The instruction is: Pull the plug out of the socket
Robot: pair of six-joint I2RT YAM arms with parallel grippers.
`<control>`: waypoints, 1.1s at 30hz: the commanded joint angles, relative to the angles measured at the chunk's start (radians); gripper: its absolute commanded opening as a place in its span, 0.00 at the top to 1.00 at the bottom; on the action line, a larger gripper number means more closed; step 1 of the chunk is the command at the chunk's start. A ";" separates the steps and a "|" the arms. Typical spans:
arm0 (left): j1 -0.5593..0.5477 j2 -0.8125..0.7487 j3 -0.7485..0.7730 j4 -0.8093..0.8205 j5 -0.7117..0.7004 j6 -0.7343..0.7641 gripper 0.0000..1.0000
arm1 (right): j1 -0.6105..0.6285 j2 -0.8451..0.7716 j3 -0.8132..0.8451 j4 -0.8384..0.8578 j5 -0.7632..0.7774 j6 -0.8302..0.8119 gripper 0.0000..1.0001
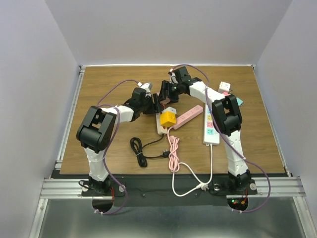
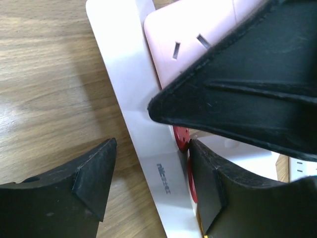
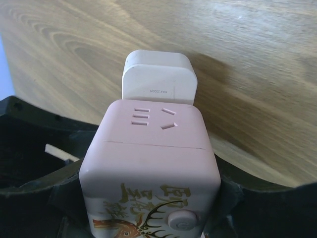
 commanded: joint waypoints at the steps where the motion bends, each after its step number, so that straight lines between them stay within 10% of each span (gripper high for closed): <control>1: -0.003 0.059 0.007 -0.084 0.002 0.032 0.32 | 0.005 -0.049 0.046 0.077 -0.205 0.029 1.00; 7: -0.004 0.080 0.004 -0.067 0.019 0.007 1.00 | 0.003 -0.062 0.043 0.082 -0.197 0.043 1.00; 33: 0.072 0.094 -0.082 -0.087 -0.034 -0.033 1.00 | -0.241 -0.272 -0.183 0.082 -0.234 0.026 1.00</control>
